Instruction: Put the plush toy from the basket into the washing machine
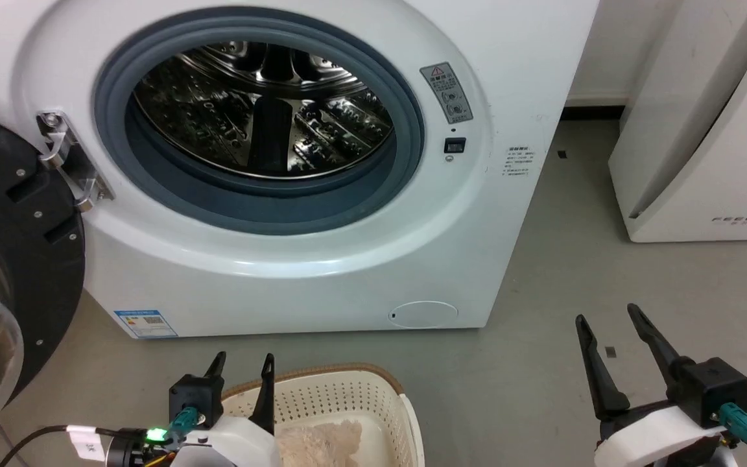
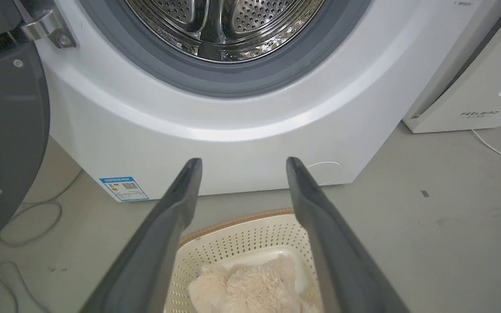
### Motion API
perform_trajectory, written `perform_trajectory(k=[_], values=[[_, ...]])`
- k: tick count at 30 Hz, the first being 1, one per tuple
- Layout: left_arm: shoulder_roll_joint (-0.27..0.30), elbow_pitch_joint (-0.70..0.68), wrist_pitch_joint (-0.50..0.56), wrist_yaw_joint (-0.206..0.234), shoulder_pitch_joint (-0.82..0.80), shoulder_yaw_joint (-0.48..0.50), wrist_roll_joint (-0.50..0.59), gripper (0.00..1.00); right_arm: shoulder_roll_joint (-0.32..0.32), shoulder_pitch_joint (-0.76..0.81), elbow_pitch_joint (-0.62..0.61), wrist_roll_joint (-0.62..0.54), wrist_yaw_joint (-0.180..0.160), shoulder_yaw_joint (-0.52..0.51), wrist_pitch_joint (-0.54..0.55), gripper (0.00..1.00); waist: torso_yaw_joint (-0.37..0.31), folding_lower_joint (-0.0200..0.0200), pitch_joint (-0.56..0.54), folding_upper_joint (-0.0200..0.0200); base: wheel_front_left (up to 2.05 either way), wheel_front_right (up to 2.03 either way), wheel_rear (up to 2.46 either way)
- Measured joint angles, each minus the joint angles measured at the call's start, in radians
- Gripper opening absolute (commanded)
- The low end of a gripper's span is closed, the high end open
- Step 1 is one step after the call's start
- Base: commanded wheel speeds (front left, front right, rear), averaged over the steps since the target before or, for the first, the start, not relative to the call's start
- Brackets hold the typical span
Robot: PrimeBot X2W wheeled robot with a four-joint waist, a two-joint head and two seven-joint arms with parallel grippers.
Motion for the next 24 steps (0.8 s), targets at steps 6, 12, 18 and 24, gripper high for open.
perform_trajectory(k=[6,12,18,24], values=[[0.003,0.078,-0.001,-0.001,-0.036,-0.009,-0.02,1.0,0.0,-0.002,-0.008,0.002,0.0,0.004,-0.011,1.0,-0.008,0.0,0.031,0.0,0.0,0.0,0.0],[0.008,0.166,0.0,-0.012,-0.073,-0.019,-0.039,1.0,0.0,-0.012,-0.014,0.005,0.0,0.005,-0.027,1.0,-0.017,0.0,0.064,0.0,0.0,0.0,0.0],[0.017,0.252,-0.009,-0.027,-0.108,-0.036,-0.052,1.0,0.0,-0.024,-0.02,0.009,0.0,0.006,-0.036,1.0,-0.026,0.0001,0.097,0.0,0.0,0.0,0.0],[0.022,0.342,0.0,-0.036,-0.147,-0.054,-0.061,1.0,0.0,-0.029,-0.026,0.009,0.0,0.009,-0.052,1.0,-0.035,0.0,0.132,0.0,0.0,0.0,0.0]])
